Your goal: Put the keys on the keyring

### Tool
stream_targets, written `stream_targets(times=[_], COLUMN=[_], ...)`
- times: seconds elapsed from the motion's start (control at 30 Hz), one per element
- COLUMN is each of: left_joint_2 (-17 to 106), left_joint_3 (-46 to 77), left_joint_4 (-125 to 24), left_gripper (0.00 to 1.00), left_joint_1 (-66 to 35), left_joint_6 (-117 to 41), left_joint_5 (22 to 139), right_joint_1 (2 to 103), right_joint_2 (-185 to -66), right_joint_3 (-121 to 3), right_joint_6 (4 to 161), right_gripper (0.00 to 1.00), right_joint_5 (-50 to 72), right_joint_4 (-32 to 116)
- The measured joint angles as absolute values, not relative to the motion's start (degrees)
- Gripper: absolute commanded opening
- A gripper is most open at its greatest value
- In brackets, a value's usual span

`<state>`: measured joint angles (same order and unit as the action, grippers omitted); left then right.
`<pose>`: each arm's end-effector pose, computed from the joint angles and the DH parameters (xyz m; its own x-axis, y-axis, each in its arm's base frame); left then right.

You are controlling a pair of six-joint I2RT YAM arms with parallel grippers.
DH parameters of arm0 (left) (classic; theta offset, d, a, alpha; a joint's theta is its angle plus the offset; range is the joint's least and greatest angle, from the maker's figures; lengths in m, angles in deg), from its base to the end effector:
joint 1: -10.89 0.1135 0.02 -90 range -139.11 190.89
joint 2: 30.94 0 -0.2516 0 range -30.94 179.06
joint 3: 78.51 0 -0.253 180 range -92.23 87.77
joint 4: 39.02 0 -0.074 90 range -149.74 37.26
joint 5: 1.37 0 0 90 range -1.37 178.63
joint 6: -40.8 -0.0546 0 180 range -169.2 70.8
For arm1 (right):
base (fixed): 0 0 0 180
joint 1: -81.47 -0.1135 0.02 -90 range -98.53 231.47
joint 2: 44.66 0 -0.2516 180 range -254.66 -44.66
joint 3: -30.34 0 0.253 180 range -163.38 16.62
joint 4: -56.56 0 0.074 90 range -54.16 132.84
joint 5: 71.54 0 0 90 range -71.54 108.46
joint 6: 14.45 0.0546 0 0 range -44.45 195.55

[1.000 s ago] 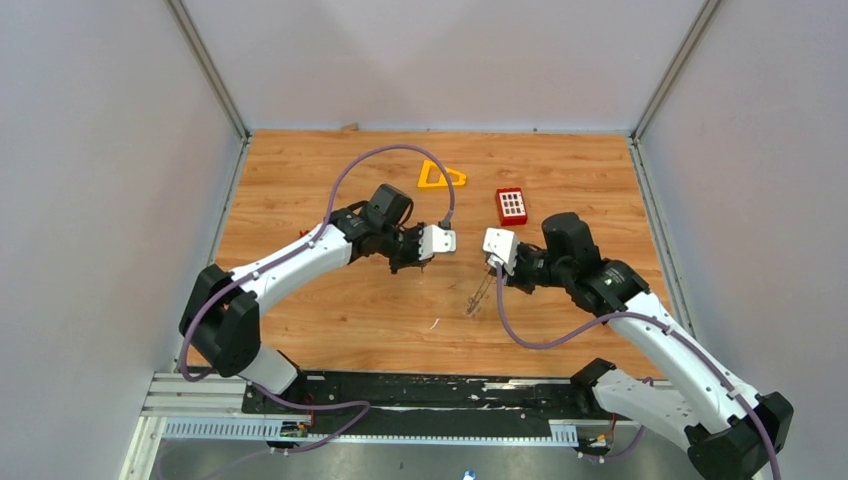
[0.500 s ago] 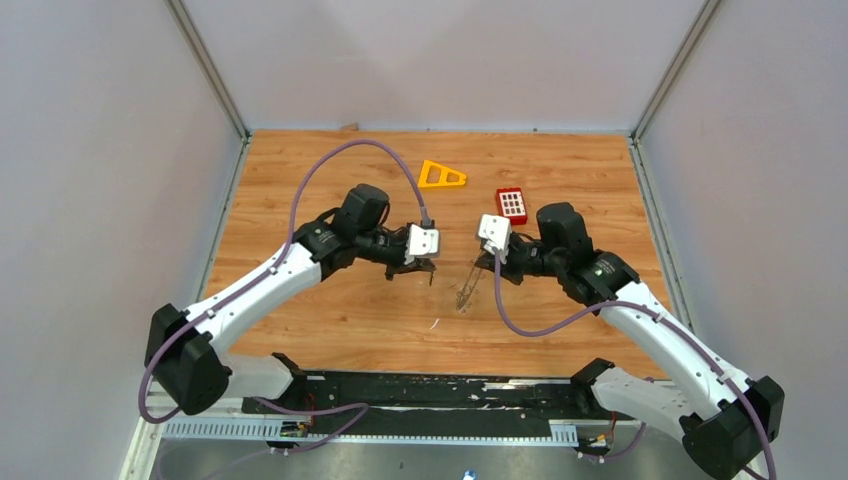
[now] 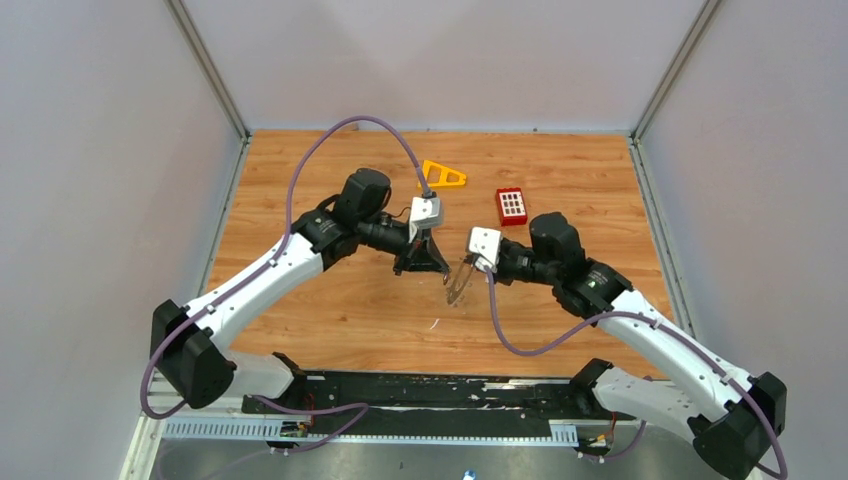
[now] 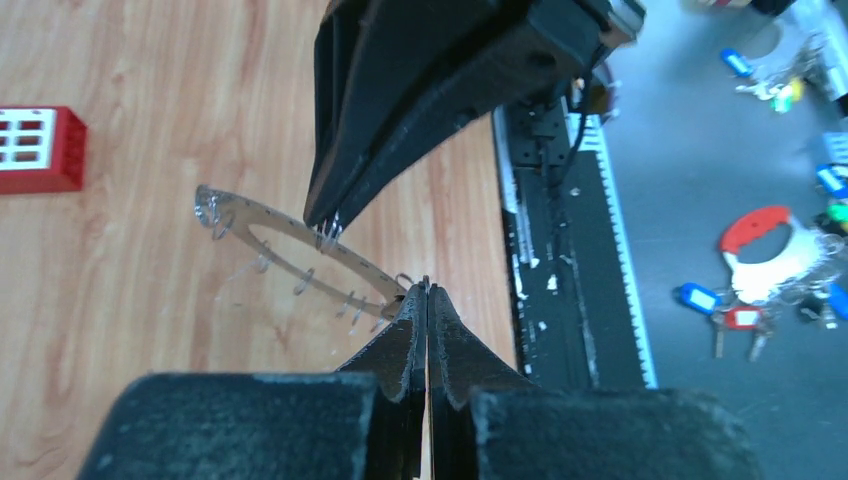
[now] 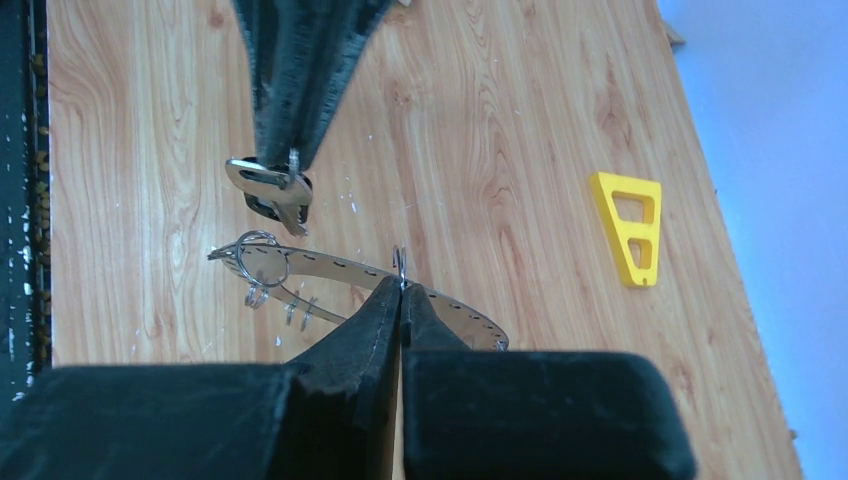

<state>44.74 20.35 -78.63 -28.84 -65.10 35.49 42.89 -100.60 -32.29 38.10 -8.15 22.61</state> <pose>0.2012 -0.2240 0.3214 -0.1707 0.3555 -0.9190 0.9768 -0.0616 -0.2052 0.1720 0.1685 0.2952 0.2440 -0.5008 -0.8305 -0.9075 0.1841 -0.3777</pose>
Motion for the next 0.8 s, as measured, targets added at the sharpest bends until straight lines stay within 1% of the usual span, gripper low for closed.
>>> stream_targets(times=[0.2,0.4,0.8], left_joint_2=[46.2,46.3,47.5], left_joint_3=[20.2,21.8,22.9], left_joint_4=[-78.7,-76.0,-70.2], left_gripper=[0.00,0.00,0.00], left_joint_1=[-28.8,-28.8,-28.8], left_joint_6=[-60.5,-58.0,-51.4], left_joint_5=[33.0,31.9,35.3], right_joint_1=[38.4,38.0,36.6], right_joint_2=[-98.2,-97.3,-96.8], right_joint_3=[-28.0,-27.3,-27.3], right_joint_6=[34.1,33.0,32.8], right_gripper=[0.00,0.00,0.00], right_joint_5=[-5.1,-4.1,-2.4], right_joint_4=[24.9,26.1,27.3])
